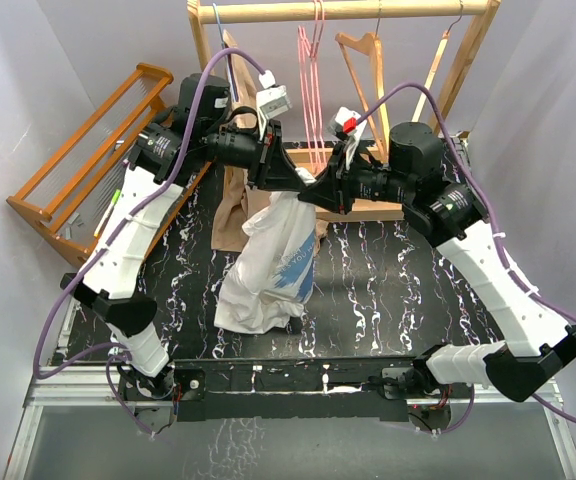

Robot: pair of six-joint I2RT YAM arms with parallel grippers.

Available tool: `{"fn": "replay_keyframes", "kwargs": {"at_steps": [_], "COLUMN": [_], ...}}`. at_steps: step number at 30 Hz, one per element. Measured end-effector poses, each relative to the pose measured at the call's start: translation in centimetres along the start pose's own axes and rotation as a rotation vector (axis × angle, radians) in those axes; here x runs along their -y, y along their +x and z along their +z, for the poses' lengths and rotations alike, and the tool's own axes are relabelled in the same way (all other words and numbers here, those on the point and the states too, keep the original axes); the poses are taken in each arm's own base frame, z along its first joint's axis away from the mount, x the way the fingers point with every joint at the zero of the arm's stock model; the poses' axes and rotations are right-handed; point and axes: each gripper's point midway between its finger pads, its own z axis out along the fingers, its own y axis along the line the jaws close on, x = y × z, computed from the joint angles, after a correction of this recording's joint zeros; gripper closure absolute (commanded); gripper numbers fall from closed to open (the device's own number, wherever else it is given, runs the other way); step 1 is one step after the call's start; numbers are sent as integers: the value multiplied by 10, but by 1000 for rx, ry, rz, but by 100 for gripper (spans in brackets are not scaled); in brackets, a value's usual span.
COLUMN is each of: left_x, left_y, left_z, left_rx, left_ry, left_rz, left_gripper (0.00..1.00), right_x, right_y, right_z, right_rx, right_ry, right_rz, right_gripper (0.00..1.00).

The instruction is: Place the t-shirt on the hanger

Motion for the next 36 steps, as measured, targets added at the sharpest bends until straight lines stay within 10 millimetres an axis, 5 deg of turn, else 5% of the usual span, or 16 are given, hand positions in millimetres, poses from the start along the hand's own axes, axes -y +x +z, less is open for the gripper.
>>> {"fn": "replay_keyframes", "kwargs": {"at_steps": [1, 6, 9, 17, 22, 27, 36], "left_x": [-1, -7, -9, -22, -58, -75, -66], "left_y": [1, 7, 5, 1, 71, 148, 172], "left_z": [1, 4, 2, -17, -35, -16, 36], "left_rx": [-1, -6, 3, 60, 8, -91, -93], "left_ry": [-2, -23, -56, -160, -245, -201, -48], "left_rz": [1, -7, -6, -63, -268, -401, -204], "left_gripper": [100, 32, 14, 12, 13, 16, 16], "right_x": [2, 10, 16, 17, 13, 8, 6], "right_y": [1, 11, 23, 48, 50, 54, 66], "right_z": [-1, -10, -19, -54, -72, -80, -89], "right_rx": [-3, -45, -92, -177, -177, -169, -173], "right_ry": [11, 91, 150, 300, 356, 369, 414], "right_rz": [1, 14, 37, 107, 128, 144, 211], "right_gripper": [92, 92, 92, 92, 92, 92, 92]}}
